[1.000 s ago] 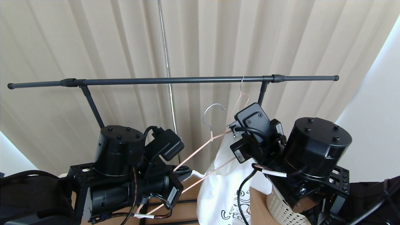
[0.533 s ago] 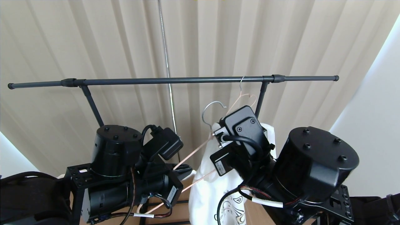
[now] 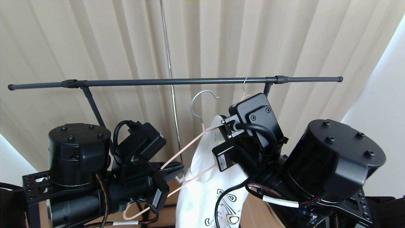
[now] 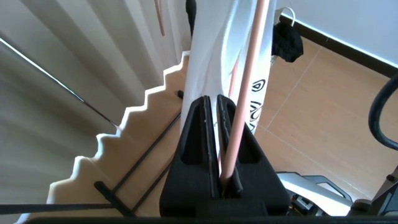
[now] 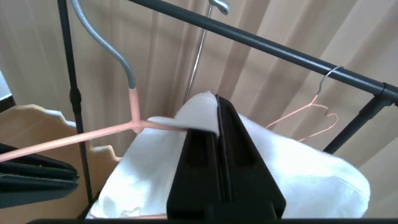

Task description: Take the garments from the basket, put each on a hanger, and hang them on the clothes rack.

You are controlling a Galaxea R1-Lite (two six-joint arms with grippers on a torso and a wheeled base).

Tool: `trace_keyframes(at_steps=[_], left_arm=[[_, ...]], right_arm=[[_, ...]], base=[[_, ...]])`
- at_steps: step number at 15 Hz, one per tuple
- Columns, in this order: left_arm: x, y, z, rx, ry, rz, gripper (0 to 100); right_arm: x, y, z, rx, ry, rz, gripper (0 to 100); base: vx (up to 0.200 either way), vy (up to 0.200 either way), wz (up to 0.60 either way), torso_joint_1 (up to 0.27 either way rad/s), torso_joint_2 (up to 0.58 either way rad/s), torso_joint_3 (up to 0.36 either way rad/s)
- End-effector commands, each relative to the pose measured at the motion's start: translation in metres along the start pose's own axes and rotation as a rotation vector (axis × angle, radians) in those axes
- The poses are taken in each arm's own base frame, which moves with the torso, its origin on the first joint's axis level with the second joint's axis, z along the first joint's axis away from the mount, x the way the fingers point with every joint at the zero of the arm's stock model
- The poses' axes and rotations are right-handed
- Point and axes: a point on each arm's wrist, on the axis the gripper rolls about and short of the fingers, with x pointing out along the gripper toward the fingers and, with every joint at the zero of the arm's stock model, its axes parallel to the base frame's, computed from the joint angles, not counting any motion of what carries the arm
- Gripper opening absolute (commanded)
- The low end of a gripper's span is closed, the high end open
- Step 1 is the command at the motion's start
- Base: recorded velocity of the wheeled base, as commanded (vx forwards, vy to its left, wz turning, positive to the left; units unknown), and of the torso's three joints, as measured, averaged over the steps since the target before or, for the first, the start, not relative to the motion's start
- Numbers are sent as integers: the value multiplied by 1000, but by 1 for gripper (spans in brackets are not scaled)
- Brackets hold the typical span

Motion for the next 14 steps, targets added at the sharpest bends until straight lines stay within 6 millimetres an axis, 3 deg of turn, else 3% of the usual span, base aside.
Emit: trace_keyframes(at_steps=[1, 5, 14], left_arm=[[-4, 0, 2, 1, -13, 1, 0], [-4, 0, 0, 1, -9, 2, 0], [-3, 7, 1, -10, -12, 30, 0]], right_arm=[[2, -4, 2, 9, -11, -18, 100], [1, -20, 13, 29, -42, -52, 100], [-4, -17, 15, 32, -50, -30, 100]], base=[[0, 0, 0, 0, 0, 0], [0, 0, 0, 0, 0, 0], [0, 0, 0, 0, 0, 0]])
